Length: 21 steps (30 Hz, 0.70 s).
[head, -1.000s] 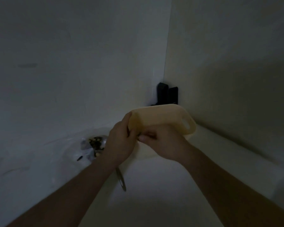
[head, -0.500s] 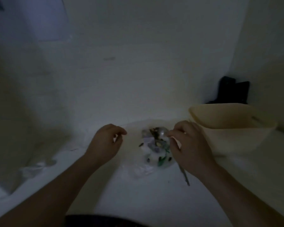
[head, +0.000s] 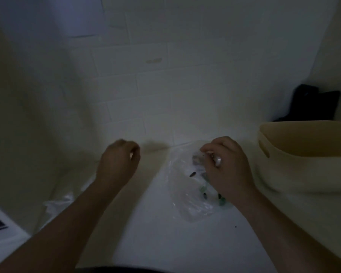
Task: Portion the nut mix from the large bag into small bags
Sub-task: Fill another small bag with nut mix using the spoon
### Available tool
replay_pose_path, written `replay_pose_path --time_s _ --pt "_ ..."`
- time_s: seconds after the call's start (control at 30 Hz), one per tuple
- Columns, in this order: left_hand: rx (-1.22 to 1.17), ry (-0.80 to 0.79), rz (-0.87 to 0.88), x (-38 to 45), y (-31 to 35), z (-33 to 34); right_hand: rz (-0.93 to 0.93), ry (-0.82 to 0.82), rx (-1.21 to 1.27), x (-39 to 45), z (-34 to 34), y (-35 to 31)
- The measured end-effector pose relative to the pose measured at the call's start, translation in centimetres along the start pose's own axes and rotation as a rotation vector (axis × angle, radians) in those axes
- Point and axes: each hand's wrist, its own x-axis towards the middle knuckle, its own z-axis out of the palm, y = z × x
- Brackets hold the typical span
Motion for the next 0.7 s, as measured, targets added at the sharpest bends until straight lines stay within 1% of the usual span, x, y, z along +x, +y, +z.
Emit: replay_pose_path --time_s 0.03,0.07,0.1,0.17,0.23,0.27,0.3,0.37,0.43,0.5,0.57,0.7 --pt "-0.094 0.08 0.012 0.6 1.5 -1.3 0.017 0.034 0.034 0.0 -0.2 0.0" --pt "-0.203 0.116 0.016 0.9 3.2 -2.5 0.037 0.059 0.074 0.0 -0.5 -0.1" --pt "-0.332 0.106 -0.005 1.1 5.2 -3.3 0.074 0.074 0.133 -0.2 -0.7 -0.1" --pt "-0.613 -0.007 -0.091 0.9 9.1 -3.2 0.208 0.069 0.301 -0.7 -1.2 -0.3" --pt "-0.895 -0.157 -0.149 0.5 11.9 -1.1 0.343 0.012 0.473 -1.1 -1.4 -0.5" --pt "-1.028 -0.232 -0.169 0.4 12.8 0.0 0.366 -0.03 0.52 -1.1 -1.5 -0.6" --pt "-1.15 -0.298 -0.182 0.2 13.5 1.1 0.362 -0.073 0.534 -1.1 -1.5 -0.6" --pt "-1.342 -0.412 -0.205 0.0 14.0 2.8 0.361 -0.135 0.482 -1.3 -1.4 -0.3" --pt "-1.447 -0.514 -0.211 -0.4 14.2 3.9 0.355 -0.137 0.369 -1.5 -1.4 0.5" --pt "-1.488 -0.558 -0.231 -0.4 14.3 4.3 0.307 -0.138 0.246 -1.5 -1.5 1.3" --pt "-1.453 -0.52 -0.203 0.0 14.1 4.7 0.24 -0.152 0.187 -1.5 -1.7 1.7" --pt "-1.369 -0.422 -0.102 -0.4 12.8 4.7 0.184 -0.222 0.108 -1.8 -1.8 1.4"
